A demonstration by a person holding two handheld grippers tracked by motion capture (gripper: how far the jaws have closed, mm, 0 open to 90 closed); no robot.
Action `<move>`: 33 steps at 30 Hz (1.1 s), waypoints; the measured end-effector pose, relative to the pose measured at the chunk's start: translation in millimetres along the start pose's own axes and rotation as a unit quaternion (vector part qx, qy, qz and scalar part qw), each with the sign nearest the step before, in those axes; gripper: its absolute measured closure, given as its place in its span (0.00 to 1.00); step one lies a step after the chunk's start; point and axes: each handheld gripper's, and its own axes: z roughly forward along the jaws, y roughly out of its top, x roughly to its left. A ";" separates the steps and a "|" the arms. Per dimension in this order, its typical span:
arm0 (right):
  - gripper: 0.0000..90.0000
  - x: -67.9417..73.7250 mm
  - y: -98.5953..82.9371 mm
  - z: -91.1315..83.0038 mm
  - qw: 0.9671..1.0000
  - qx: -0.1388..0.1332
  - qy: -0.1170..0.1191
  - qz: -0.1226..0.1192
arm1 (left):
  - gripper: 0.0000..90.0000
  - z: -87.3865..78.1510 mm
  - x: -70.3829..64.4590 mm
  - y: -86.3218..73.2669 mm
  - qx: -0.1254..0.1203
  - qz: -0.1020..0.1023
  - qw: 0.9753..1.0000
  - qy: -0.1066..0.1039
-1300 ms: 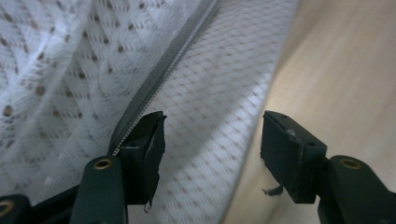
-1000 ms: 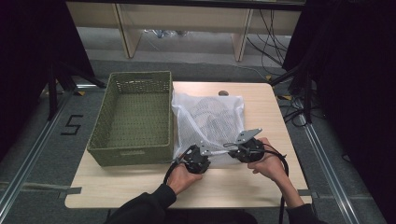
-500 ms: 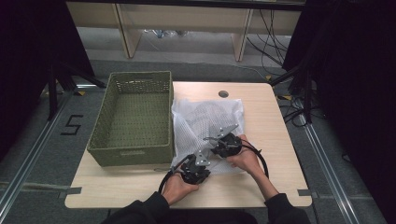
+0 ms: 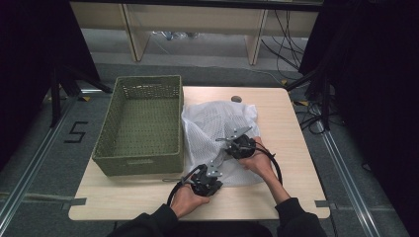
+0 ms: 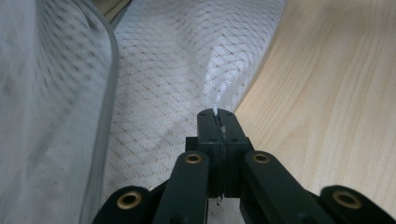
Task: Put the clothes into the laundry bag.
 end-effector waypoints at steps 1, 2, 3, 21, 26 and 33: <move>1.00 4.5 -1.3 -3.1 1.000 0.006 0.000 0.010 | 0.99 -1.0 1.4 0.1 0.004 0.007 1.000 0.003; 1.00 5.4 -2.7 -6.2 1.000 0.004 0.011 -0.001 | 0.99 -0.3 1.3 -0.3 0.000 -0.005 1.000 -0.001; 1.00 7.5 -5.3 -10.9 1.000 0.003 0.017 -0.006 | 0.99 -1.0 1.0 -0.3 -0.002 -0.007 1.000 0.001; 0.95 40.4 -35.3 -44.9 0.994 0.007 0.104 -0.026 | 0.53 -59.4 0.1 -19.8 -0.024 -0.013 1.000 -0.004; 0.69 37.3 -38.7 -54.4 0.997 -0.017 0.081 -0.007 | 0.48 -80.0 9.5 -28.3 -0.039 -0.019 0.999 0.015; 0.47 20.4 -46.2 -85.2 0.994 -0.091 0.036 0.050 | 0.41 -101.6 18.8 -34.1 -0.061 -0.038 0.997 0.041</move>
